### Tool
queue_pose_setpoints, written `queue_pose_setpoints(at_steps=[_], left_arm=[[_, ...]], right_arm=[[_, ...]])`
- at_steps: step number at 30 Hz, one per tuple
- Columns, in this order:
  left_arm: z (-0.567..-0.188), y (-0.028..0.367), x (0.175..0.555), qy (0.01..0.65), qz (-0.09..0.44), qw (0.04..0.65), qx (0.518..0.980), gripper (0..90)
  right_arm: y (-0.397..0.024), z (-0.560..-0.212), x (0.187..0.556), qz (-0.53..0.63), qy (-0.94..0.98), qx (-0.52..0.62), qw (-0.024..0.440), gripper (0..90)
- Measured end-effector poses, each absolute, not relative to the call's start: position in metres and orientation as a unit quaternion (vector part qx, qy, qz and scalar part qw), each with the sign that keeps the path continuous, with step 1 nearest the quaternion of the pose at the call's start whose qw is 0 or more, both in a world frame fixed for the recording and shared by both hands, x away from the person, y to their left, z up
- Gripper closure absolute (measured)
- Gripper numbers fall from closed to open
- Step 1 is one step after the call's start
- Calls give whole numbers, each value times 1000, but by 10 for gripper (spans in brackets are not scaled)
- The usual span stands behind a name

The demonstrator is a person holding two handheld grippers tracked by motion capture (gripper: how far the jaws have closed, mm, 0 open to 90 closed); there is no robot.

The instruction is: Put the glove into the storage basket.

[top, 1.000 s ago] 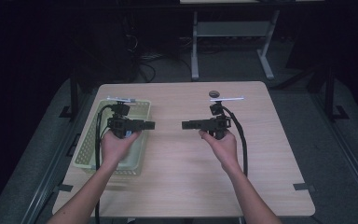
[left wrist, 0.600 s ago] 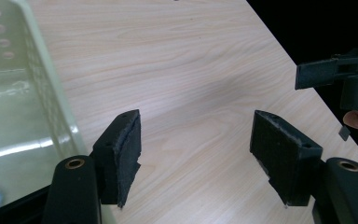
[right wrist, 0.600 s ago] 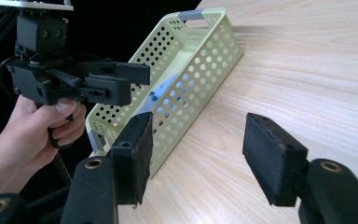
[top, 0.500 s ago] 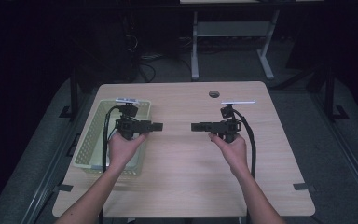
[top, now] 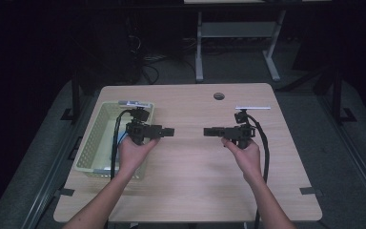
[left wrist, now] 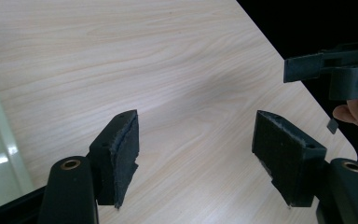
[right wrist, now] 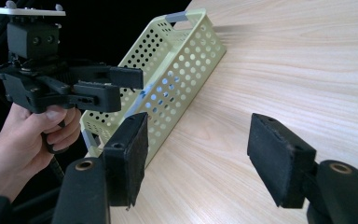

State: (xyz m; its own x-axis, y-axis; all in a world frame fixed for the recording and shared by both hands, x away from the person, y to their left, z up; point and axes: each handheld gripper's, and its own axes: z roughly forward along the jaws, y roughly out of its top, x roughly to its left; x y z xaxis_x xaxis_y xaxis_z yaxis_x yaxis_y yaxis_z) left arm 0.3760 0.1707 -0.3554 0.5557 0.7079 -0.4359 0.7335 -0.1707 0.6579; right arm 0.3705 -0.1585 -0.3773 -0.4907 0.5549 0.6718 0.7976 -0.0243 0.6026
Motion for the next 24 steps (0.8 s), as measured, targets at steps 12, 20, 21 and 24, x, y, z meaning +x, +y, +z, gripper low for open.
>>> queue_pose_setpoints(at_steps=[12, 20, 21, 24], left_arm=[[-357, 157, 369, 457, -30, 446, 769, 303], [-359, 147, 364, 445, -40, 452, 773, 299], [-359, 145, 363, 443, -42, 452, 773, 298], [-360, 140, 360, 435, -47, 453, 777, 296]], right_arm=[[-182, -381, 364, -521, -681, -503, 109, 357], [-201, -388, 360, -517, -675, -516, 101, 350], [-203, -388, 359, -516, -674, -519, 101, 350], [-210, -391, 358, -514, -674, -522, 98, 350]])
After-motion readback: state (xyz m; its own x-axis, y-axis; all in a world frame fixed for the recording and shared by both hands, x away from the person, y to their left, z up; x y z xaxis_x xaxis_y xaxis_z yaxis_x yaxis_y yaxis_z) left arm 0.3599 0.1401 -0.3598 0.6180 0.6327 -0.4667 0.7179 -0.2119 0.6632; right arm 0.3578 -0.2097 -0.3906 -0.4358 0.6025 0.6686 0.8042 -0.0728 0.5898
